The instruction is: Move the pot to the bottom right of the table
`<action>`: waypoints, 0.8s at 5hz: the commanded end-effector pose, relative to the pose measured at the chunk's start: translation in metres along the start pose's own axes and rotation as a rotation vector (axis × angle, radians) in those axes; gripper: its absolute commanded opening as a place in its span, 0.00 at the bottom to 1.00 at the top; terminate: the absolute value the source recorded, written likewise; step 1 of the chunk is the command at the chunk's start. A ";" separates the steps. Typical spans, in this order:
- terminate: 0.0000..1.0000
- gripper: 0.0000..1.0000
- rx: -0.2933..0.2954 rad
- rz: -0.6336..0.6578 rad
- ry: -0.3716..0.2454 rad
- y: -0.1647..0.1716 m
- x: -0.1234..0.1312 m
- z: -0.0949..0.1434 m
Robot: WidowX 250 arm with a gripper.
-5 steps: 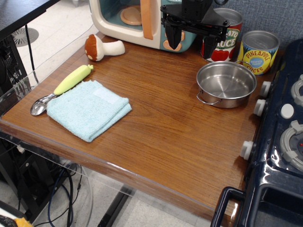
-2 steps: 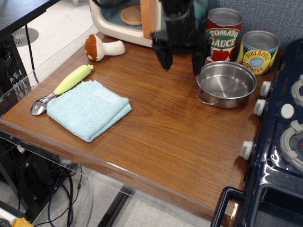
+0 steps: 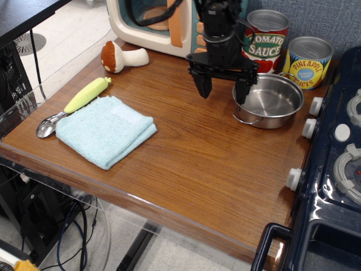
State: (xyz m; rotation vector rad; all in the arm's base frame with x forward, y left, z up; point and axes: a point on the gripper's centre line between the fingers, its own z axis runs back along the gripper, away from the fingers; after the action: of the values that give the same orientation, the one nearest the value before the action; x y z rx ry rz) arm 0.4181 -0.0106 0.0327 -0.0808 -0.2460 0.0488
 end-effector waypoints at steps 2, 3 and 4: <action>0.00 0.00 0.031 -0.023 -0.063 -0.019 0.016 0.008; 0.00 0.00 0.048 -0.015 -0.051 -0.018 0.012 0.005; 0.00 0.00 0.056 -0.002 -0.039 -0.014 0.010 0.005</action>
State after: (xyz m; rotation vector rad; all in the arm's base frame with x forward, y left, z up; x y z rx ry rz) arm 0.4235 -0.0225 0.0238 -0.0225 -0.2414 0.0629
